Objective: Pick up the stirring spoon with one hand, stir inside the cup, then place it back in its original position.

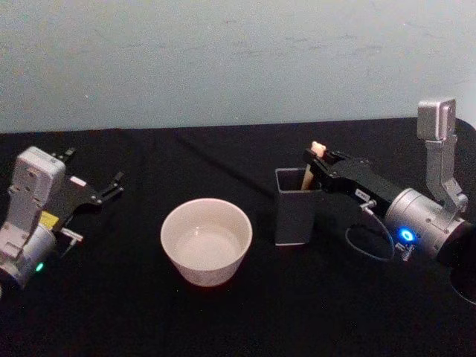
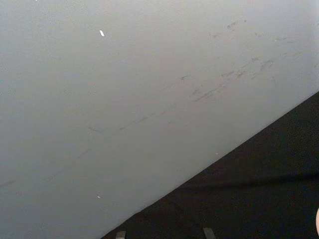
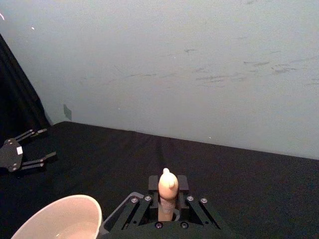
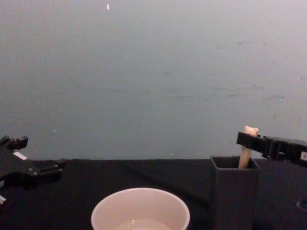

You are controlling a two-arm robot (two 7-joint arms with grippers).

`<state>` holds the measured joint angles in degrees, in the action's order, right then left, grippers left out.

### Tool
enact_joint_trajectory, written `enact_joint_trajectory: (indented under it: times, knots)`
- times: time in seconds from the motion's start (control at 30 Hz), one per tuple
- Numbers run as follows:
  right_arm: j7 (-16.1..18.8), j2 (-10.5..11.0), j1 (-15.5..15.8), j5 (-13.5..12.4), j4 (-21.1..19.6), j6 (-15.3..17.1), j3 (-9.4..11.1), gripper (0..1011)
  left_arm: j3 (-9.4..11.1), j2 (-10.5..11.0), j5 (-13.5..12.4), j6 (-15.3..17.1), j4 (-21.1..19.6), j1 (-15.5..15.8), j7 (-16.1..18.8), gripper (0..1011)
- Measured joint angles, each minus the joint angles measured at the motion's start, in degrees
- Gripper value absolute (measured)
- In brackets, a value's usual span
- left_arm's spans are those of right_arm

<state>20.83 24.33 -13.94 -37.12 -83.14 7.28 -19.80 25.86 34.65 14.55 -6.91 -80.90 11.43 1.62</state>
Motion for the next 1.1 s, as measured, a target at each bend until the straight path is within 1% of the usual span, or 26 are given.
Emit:
enact_joint_trajectory:
  times: [0.2,0.3,0.47,0.53,0.57,0.67,0.7,0.77,0.8,0.9,0.93,1.0,1.07,1.1]
  knots:
    - [0.02,0.00,0.00,-0.03,-0.02,-0.05,0.00,215,0.00,0.00,0.00,0.00,0.00,0.00,0.00,1001]
    - [0.03,0.00,0.00,-0.04,-0.04,-0.07,0.00,246,0.00,0.00,0.00,0.00,0.00,0.00,0.00,1001]
    - [0.03,0.00,0.00,-0.04,-0.05,-0.11,0.00,417,0.00,0.00,0.00,0.00,0.00,0.00,0.00,1001]
    - [0.03,0.00,0.00,-0.04,-0.05,-0.12,0.00,452,0.00,0.00,0.00,0.00,0.00,0.00,0.00,1001]
    - [0.03,0.00,0.00,-0.04,-0.05,-0.12,0.00,502,0.00,0.00,0.00,0.00,0.00,0.00,0.00,1001]
    - [0.03,0.00,0.00,-0.04,-0.05,-0.12,0.00,581,0.00,0.00,0.00,0.00,0.00,0.00,0.00,1001]
    - [0.03,0.00,0.00,-0.04,-0.05,-0.12,0.00,644,0.00,0.00,0.00,0.00,0.00,0.00,0.00,1001]
    - [0.03,0.00,0.00,-0.04,-0.05,-0.12,0.00,684,0.00,0.00,0.00,0.00,0.00,0.00,0.00,1001]
    - [0.03,0.00,0.00,-0.04,-0.05,-0.12,0.00,738,0.00,0.00,0.00,0.00,0.00,0.00,0.00,1001]
    - [0.03,0.00,0.00,-0.03,-0.05,-0.12,0.00,792,0.00,0.00,0.00,0.00,0.00,0.00,0.00,1001]
    - [0.03,0.00,0.00,-0.04,-0.05,-0.12,0.00,842,0.00,0.00,0.00,0.00,0.00,0.00,0.00,1001]
    - [0.03,0.00,0.00,-0.04,-0.05,-0.12,0.00,901,0.00,0.00,0.00,0.00,0.00,0.00,0.00,1001]
    - [0.03,0.00,0.00,-0.03,-0.05,-0.13,0.00,951,0.00,0.00,0.00,0.00,0.00,0.00,0.00,1001]
    - [0.03,0.00,0.00,-0.03,-0.05,-0.12,0.00,960,0.00,0.00,0.00,0.00,0.00,0.00,0.00,1001]
